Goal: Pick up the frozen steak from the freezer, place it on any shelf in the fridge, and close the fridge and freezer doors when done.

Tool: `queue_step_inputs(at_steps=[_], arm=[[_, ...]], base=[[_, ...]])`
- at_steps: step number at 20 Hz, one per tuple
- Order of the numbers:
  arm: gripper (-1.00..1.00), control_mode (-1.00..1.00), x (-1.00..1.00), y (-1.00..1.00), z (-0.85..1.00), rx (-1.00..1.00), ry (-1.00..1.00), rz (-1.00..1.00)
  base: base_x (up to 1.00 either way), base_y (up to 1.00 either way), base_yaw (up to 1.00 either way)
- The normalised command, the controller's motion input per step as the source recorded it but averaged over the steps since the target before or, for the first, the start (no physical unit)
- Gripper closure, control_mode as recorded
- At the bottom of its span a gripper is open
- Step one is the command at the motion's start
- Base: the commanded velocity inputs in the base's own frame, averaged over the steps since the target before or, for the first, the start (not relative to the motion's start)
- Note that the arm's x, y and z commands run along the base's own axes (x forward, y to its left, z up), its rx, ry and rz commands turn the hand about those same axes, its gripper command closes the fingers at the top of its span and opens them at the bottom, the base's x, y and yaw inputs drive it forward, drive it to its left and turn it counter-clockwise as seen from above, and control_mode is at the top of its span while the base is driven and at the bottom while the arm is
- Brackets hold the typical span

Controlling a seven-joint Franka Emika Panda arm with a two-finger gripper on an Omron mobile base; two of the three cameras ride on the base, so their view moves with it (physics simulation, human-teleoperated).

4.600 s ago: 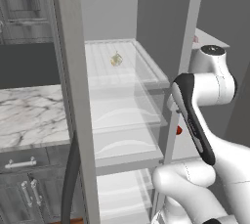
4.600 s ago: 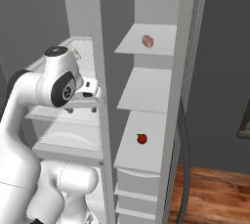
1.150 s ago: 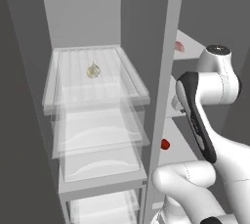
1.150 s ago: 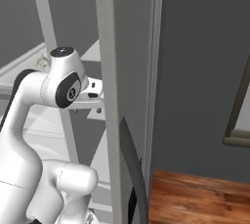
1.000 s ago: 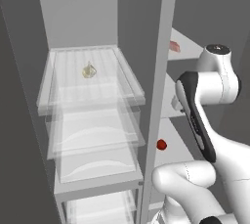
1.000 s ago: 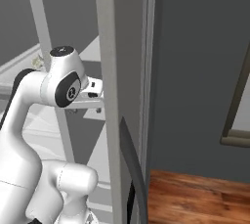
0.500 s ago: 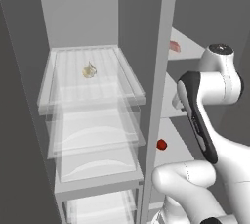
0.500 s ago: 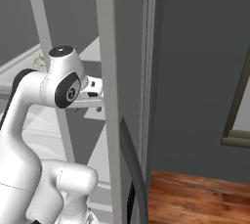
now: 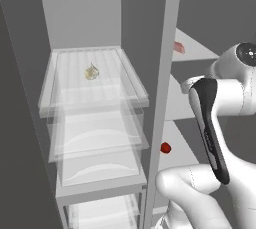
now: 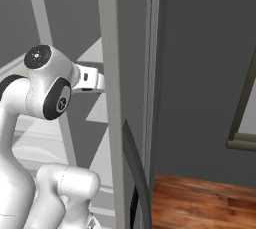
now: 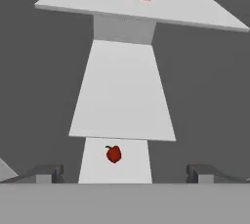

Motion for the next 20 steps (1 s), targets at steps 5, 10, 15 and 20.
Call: queue_step_inputs(at_steps=[5, 10, 15, 20], arm=[[-1.00, -1.00, 0.25, 0.00, 0.89, 0.00, -0.14, -0.13], [-1.00, -1.00, 0.38, 0.00, 0.82, 0.05, 0.02, -0.05], [-1.00, -1.00, 0.39, -0.12, 0.42, 0.07, 0.11, 0.00], [-1.00, -1.00, 0.17, -0.08, -0.14, -0.01, -0.02, 0.00]], base=[[0.00, 0.00, 0.00], [0.00, 0.00, 0.00], [0.00, 0.00, 0.00], [0.00, 0.00, 0.00]])
